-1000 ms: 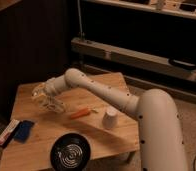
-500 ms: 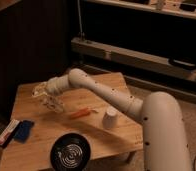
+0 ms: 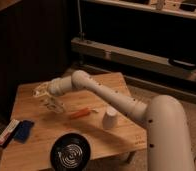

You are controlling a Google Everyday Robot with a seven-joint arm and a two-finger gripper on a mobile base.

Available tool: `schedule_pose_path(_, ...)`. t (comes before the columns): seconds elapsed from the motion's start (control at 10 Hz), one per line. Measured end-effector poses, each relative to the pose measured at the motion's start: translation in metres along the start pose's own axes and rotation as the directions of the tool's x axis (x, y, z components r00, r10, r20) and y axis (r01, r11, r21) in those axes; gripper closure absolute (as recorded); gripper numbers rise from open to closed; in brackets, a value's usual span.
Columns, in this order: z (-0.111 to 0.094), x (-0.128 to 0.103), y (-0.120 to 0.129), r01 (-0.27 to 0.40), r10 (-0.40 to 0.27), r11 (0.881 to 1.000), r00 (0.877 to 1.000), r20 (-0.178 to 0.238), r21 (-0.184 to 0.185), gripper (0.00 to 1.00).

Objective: Stand the bottle upright

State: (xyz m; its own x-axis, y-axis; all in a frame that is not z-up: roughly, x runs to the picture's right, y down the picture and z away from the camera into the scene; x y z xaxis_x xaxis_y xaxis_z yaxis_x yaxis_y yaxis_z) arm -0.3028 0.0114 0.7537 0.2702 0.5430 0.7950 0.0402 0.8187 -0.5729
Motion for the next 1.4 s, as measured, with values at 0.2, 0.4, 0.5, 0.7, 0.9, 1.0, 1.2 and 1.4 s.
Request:
schedule_pose_path(0.2, -0.003, 0.000, 0.001, 0.002, -0.002, 1.000, 1.000, 0.024, 0.003, 1.00)
schedule_pose_path(0.4, -0.005, 0.001, 0.002, 0.002, -0.002, 1.000, 0.999, 0.038, 0.007, 1.00)
schedule_pose_path(0.5, -0.006, 0.002, 0.002, -0.001, 0.001, 1.000, 0.999, 0.045, 0.011, 1.00)
schedule_pose_path(0.7, -0.008, 0.007, 0.002, -0.011, 0.010, 1.000, 0.997, 0.071, 0.022, 1.00)
schedule_pose_path(0.9, -0.012, 0.012, 0.000, -0.016, 0.013, 0.999, 0.994, 0.105, 0.032, 1.00)
schedule_pose_path(1.0, -0.011, 0.011, 0.001, -0.014, 0.011, 0.999, 0.994, 0.110, 0.029, 1.00)
schedule_pose_path(1.2, -0.012, 0.008, -0.001, -0.008, 0.005, 1.000, 0.993, 0.118, 0.029, 1.00)
schedule_pose_path(1.4, -0.013, 0.005, -0.003, -0.001, -0.003, 1.000, 0.992, 0.124, 0.029, 1.00)
